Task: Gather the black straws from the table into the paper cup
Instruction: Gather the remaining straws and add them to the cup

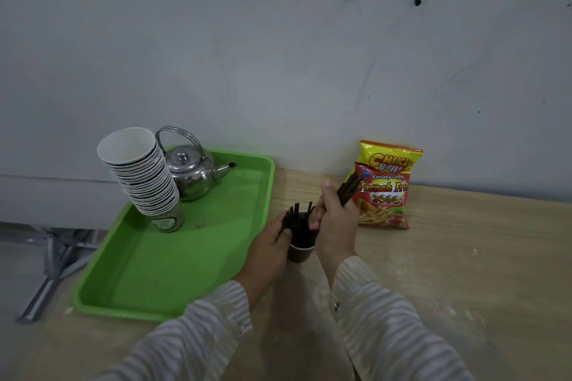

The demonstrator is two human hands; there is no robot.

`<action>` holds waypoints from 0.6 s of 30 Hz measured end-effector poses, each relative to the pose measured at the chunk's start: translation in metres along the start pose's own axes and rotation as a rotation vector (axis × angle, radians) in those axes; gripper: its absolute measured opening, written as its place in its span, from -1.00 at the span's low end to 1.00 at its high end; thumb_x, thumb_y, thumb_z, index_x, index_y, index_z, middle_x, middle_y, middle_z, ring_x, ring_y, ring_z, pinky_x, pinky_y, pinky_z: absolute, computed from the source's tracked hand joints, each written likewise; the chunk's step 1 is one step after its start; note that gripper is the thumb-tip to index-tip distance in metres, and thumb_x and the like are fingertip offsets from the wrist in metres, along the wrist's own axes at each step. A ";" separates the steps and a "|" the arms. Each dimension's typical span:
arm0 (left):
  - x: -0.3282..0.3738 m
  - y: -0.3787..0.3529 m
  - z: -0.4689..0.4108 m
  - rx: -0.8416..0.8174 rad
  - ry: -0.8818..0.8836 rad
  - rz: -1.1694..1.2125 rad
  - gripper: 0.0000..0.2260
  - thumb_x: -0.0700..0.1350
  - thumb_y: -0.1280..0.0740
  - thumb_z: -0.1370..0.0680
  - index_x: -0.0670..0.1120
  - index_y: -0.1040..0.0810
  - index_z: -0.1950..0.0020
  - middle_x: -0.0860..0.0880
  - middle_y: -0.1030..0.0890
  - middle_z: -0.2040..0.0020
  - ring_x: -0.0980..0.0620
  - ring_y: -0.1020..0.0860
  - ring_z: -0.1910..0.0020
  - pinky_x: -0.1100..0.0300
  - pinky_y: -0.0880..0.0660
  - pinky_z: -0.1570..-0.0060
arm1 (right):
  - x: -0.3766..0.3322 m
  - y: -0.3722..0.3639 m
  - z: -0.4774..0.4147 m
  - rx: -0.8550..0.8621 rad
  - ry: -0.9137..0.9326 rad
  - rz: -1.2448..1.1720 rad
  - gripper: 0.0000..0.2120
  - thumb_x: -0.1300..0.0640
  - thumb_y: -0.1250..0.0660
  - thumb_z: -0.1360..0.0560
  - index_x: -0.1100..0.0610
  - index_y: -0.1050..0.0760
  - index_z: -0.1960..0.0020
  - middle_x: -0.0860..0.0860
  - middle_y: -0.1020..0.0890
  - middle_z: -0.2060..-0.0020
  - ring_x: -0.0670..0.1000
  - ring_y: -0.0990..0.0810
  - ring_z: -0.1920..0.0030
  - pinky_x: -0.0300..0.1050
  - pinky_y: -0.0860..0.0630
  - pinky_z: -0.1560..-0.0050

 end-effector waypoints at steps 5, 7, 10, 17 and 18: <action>0.001 0.000 -0.001 0.015 -0.026 -0.011 -0.65 -0.27 -0.15 -0.57 0.11 -0.45 -0.23 0.03 -0.57 -0.15 0.15 -0.49 -0.13 0.46 -0.36 -0.04 | -0.002 -0.006 0.005 -0.074 0.090 0.137 -0.66 0.03 -0.35 -0.39 0.04 -0.40 0.52 -0.05 -0.37 0.71 -0.03 -0.31 0.66 -0.22 -0.34 0.52; 0.001 0.001 -0.001 0.021 -0.020 -0.026 -0.65 -0.26 -0.15 -0.57 0.13 -0.46 -0.20 0.05 -0.58 -0.11 0.17 -0.51 -0.08 0.56 -0.36 0.04 | -0.005 -0.006 0.006 -0.081 0.122 0.166 -0.65 0.02 -0.35 -0.39 0.11 -0.38 0.50 -0.03 -0.38 0.70 -0.01 -0.32 0.61 -0.22 -0.39 0.42; 0.003 0.001 0.000 0.024 -0.033 -0.038 -0.62 -0.26 -0.14 -0.57 0.24 -0.46 -0.12 0.11 -0.58 -0.05 0.34 -0.49 -0.03 0.57 -0.37 0.07 | -0.008 -0.007 0.008 -0.084 0.141 0.164 -0.67 -0.01 -0.33 -0.40 0.11 -0.39 0.47 -0.02 -0.41 0.67 0.00 -0.34 0.58 -0.20 -0.40 0.38; -0.002 0.000 -0.002 0.040 -0.040 -0.034 -0.67 -0.27 -0.14 -0.57 0.05 -0.47 -0.23 0.02 -0.59 -0.10 0.12 -0.52 -0.09 0.49 -0.39 0.02 | -0.012 -0.003 0.013 -0.041 0.213 0.358 -0.68 -0.02 -0.18 -0.53 0.03 -0.47 0.36 -0.06 -0.45 0.61 -0.10 -0.43 0.54 -0.23 -0.44 0.40; -0.002 0.000 -0.002 0.043 -0.035 -0.031 -0.66 -0.27 -0.14 -0.57 0.06 -0.47 -0.23 0.03 -0.59 -0.09 0.14 -0.51 -0.07 0.54 -0.38 0.05 | -0.011 -0.004 0.014 -0.055 0.223 0.412 -0.70 0.01 -0.16 -0.56 -0.01 -0.48 0.32 -0.08 -0.46 0.56 -0.11 -0.44 0.51 -0.18 -0.45 0.37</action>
Point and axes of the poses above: each hand's wrist, its own z-axis away from the middle knuckle, its own y-axis out of the back of the hand, x = y × z, the point moved 9 cm from there along -z, towards the middle knuckle
